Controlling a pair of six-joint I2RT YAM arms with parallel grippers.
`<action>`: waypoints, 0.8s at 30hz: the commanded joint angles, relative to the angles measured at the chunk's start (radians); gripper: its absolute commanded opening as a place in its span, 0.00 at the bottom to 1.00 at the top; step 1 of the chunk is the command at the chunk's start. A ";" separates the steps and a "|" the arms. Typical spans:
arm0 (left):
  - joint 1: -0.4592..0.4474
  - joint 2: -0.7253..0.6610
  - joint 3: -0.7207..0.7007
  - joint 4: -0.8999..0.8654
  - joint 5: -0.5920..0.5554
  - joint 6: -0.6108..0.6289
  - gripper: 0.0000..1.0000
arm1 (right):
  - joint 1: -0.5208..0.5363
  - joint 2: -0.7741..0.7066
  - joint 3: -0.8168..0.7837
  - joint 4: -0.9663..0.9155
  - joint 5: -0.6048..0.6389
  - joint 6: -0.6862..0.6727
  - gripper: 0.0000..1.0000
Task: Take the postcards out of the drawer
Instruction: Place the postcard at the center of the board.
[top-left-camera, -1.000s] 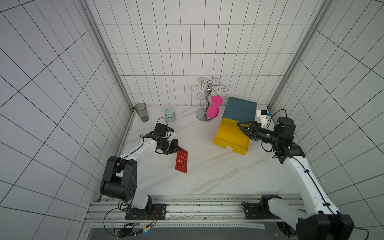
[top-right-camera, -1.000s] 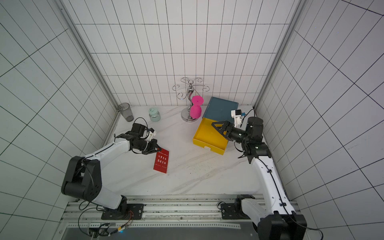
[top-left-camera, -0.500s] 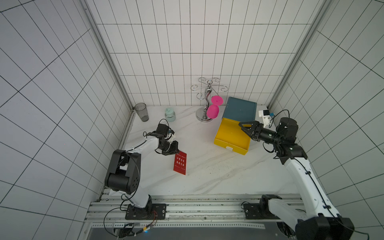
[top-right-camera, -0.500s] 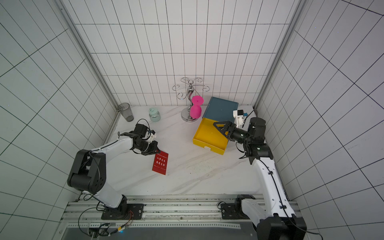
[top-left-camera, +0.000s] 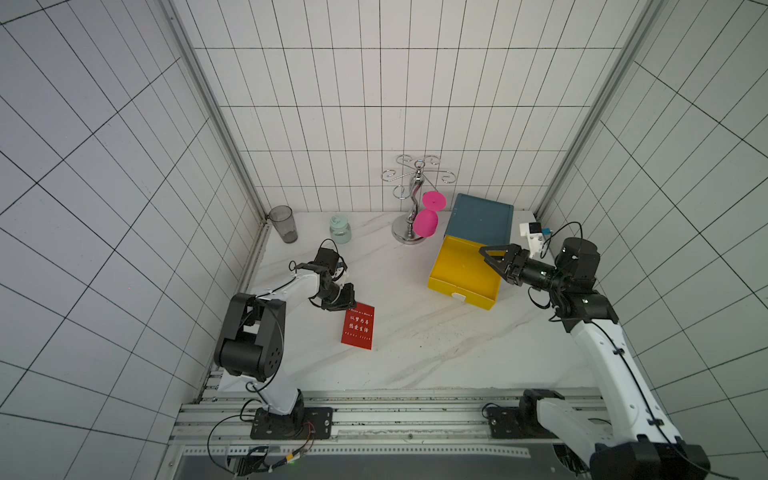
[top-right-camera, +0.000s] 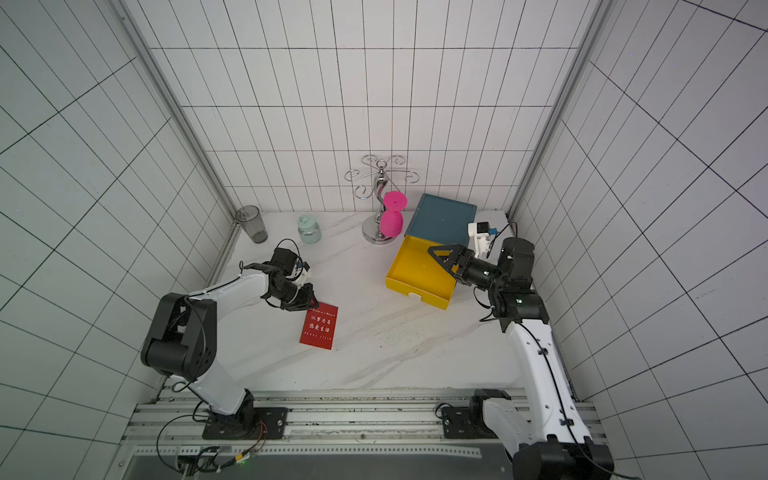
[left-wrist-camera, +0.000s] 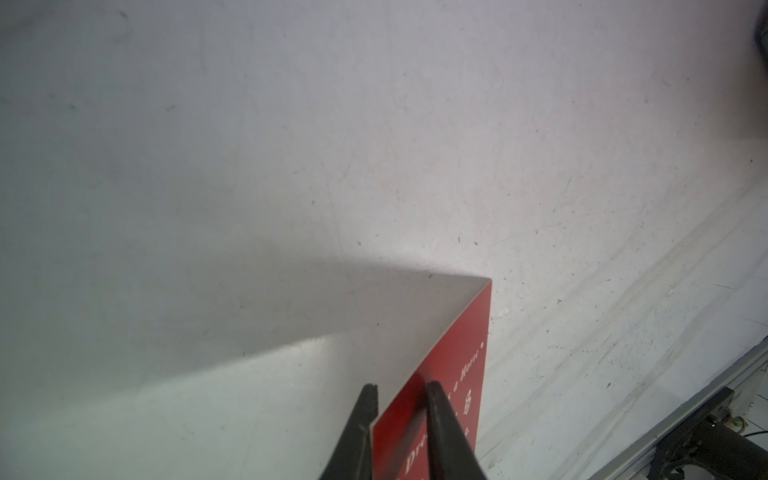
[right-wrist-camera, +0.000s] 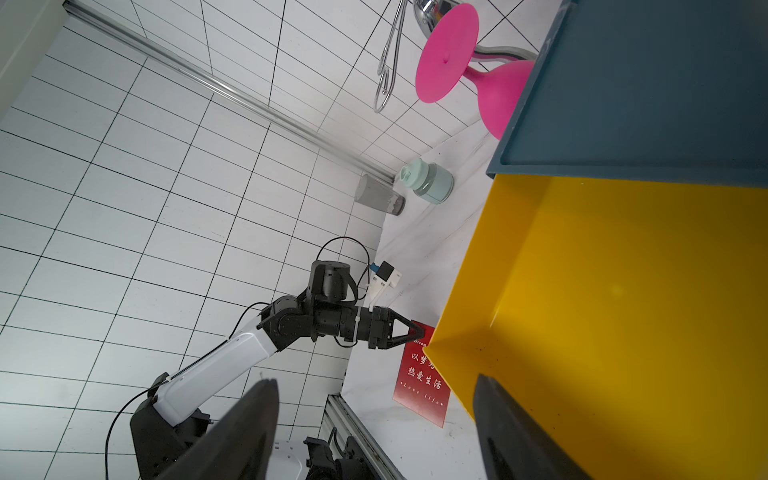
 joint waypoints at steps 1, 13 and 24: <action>0.002 0.008 0.026 -0.005 -0.037 0.009 0.22 | -0.015 -0.024 -0.025 -0.004 -0.014 -0.013 0.77; 0.002 0.010 0.028 -0.016 -0.097 0.001 0.32 | -0.021 -0.021 -0.022 -0.017 -0.011 -0.018 0.77; -0.031 -0.174 0.050 -0.019 -0.079 -0.040 0.36 | -0.052 0.009 0.089 -0.176 0.023 -0.115 0.77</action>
